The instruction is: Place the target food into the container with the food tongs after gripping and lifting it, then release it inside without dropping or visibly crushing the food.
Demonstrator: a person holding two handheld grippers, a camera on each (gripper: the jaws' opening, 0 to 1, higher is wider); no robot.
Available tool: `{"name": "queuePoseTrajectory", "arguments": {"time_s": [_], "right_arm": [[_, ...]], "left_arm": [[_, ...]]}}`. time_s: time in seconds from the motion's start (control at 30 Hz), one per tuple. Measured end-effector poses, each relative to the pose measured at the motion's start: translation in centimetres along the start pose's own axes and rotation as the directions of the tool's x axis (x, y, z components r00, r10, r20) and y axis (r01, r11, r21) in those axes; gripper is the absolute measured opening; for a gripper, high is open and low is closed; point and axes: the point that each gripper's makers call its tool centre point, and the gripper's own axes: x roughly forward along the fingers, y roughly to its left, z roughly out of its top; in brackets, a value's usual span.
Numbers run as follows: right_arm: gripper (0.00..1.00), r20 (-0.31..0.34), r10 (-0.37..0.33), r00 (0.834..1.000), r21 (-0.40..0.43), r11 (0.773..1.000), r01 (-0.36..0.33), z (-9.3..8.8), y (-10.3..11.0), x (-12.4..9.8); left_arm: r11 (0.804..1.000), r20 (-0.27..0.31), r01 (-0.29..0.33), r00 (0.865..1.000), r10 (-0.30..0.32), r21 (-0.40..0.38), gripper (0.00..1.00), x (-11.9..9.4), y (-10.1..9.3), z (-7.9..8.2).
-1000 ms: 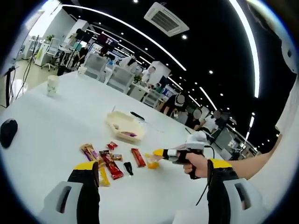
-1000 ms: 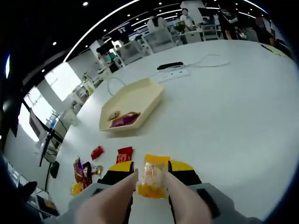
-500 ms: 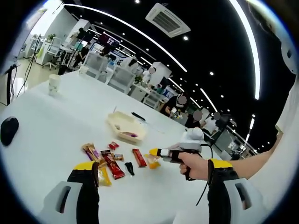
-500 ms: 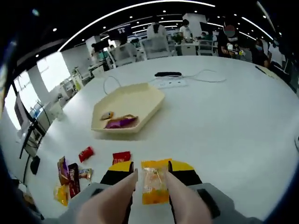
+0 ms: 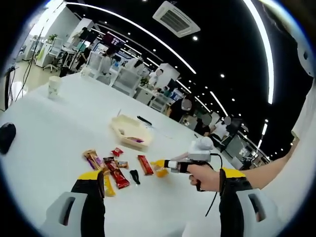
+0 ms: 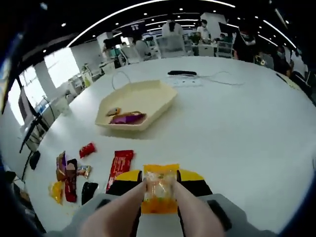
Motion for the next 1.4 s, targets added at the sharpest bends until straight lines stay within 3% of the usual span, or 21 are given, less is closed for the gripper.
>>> {"name": "queuePoseTrajectory", "arguments": {"time_s": [0.13, 0.3, 0.67, 0.8, 0.93, 1.03, 1.4], "right_arm": [[0.27, 0.001, 0.008, 1.0, 0.032, 0.999, -0.008, 0.0, -0.3, -0.1], [0.26, -0.002, 0.021, 1.0, -0.026, 0.999, -0.021, 0.0, 0.1, -0.1], [0.21, 0.029, 0.071, 0.997, 0.048, 0.996, -0.072, 0.1, -0.8, -0.1], [0.2, 0.036, 0.093, 0.995, 0.082, 0.992, -0.095, 0.1, -0.9, -0.3], [0.2, 0.044, 0.095, 0.995, 0.07, 0.993, -0.098, 0.1, -0.7, -0.3], [0.19, 0.091, 0.106, 0.99, 0.049, 0.993, -0.11, 0.0, -0.7, -0.4], [0.2, 0.106, 0.124, 0.987, 0.059, 0.99, -0.131, 0.1, -0.6, -0.5]], "left_arm": [[1.0, -0.012, 0.012, 1.0, -0.012, 0.006, 0.97, 0.4, -0.3, 0.0], [1.0, -0.011, 0.024, 1.0, -0.024, 0.008, 0.97, 0.5, -0.6, 0.0], [1.0, -0.048, 0.024, 0.999, -0.024, 0.003, 0.97, 0.3, -0.8, -1.0], [0.998, -0.095, 0.048, 0.994, -0.046, 0.027, 0.97, 0.9, -1.6, -1.5], [0.998, -0.088, 0.061, 0.994, -0.058, 0.031, 0.97, 1.4, -2.0, -0.8], [0.996, -0.092, 0.075, 0.993, -0.071, 0.042, 0.96, 1.8, -2.3, -0.5], [0.998, -0.091, 0.05, 0.995, -0.047, 0.034, 0.96, 0.9, -1.9, -1.3]]}}
